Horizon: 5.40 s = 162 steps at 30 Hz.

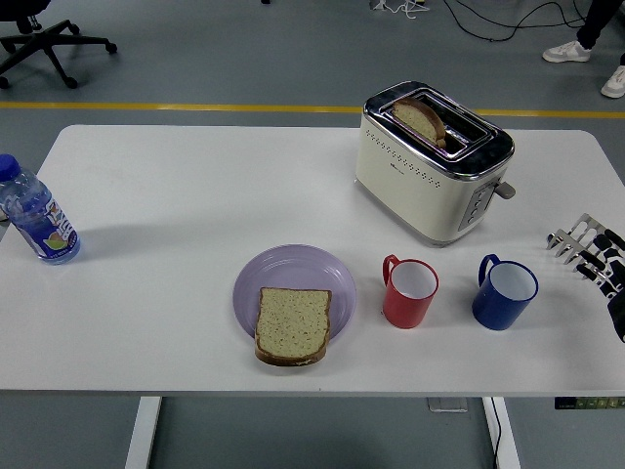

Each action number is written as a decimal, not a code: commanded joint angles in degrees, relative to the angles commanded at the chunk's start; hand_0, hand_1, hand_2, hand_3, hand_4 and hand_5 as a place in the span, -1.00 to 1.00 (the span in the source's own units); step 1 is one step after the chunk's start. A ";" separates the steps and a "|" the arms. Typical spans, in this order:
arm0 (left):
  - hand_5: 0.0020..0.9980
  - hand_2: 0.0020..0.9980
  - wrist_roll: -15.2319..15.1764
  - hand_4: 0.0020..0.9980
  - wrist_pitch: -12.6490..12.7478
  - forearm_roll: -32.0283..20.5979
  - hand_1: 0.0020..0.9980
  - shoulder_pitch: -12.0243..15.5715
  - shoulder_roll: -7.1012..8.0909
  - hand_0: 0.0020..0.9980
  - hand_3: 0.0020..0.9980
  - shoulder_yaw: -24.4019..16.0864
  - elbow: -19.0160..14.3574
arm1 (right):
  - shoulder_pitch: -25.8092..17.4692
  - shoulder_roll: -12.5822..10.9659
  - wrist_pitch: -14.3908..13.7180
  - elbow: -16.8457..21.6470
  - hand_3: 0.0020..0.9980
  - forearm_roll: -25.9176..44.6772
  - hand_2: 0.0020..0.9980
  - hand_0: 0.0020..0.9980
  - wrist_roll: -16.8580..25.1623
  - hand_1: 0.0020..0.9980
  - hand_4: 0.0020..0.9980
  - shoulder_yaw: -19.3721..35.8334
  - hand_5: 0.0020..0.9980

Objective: Pick up the cup,pour liquid into bread,place the cup on the desk

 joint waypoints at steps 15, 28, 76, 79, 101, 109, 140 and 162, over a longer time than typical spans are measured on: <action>1.00 0.50 0.06 -0.19 -0.05 0.26 0.48 -0.11 0.07 0.35 0.29 -0.11 0.00 | -3.73 -2.52 -10.54 4.02 1.00 -16.38 0.92 0.90 4.18 0.76 1.00 -7.49 -0.56; 1.00 0.50 0.06 -0.19 -0.07 0.29 0.48 0.01 0.09 0.35 0.29 0.00 0.00 | -4.83 -3.05 -16.21 2.48 1.00 -17.02 0.92 0.90 7.22 0.76 1.00 -15.85 -0.50; 1.00 0.50 0.08 -0.19 -0.20 0.11 0.48 -0.44 0.19 0.35 0.29 0.17 0.00 | 3.48 -1.49 -20.10 -8.06 1.00 -17.53 0.89 0.89 8.80 0.73 1.00 -26.86 -0.51; 1.00 0.50 0.10 -0.19 -0.21 0.03 0.48 -0.39 0.18 0.35 0.29 0.20 0.00 | 3.77 -1.37 -20.30 -8.85 1.00 -16.97 0.89 0.89 9.08 0.73 1.00 -27.11 -0.51; 1.00 0.50 -0.08 -0.19 -0.26 -0.83 0.48 0.16 -0.11 0.35 0.29 1.63 0.00 | 5.96 -0.60 -21.13 -13.48 1.00 -15.34 0.88 0.89 11.00 0.72 1.00 -29.08 -0.51; 1.00 0.50 -0.22 -0.19 -0.24 -1.42 0.48 0.02 -0.15 0.35 0.29 1.94 0.00 | 6.85 -0.25 -21.35 -14.47 1.00 -15.59 0.88 0.88 11.07 0.72 1.00 -28.89 -0.51; 1.00 0.50 -0.15 -0.19 -0.33 -1.08 0.48 -0.21 -0.20 0.35 0.29 1.44 0.00 | 9.28 0.74 -21.89 -18.26 0.99 -14.58 0.85 0.86 12.33 0.69 1.00 -29.16 -0.51; 1.00 0.50 -0.16 -0.19 -0.29 -0.88 0.48 -0.23 -0.23 0.35 0.29 1.34 0.00 | 10.21 0.98 -23.27 -19.79 0.61 -10.88 0.41 0.55 13.49 0.34 0.98 -30.11 -0.54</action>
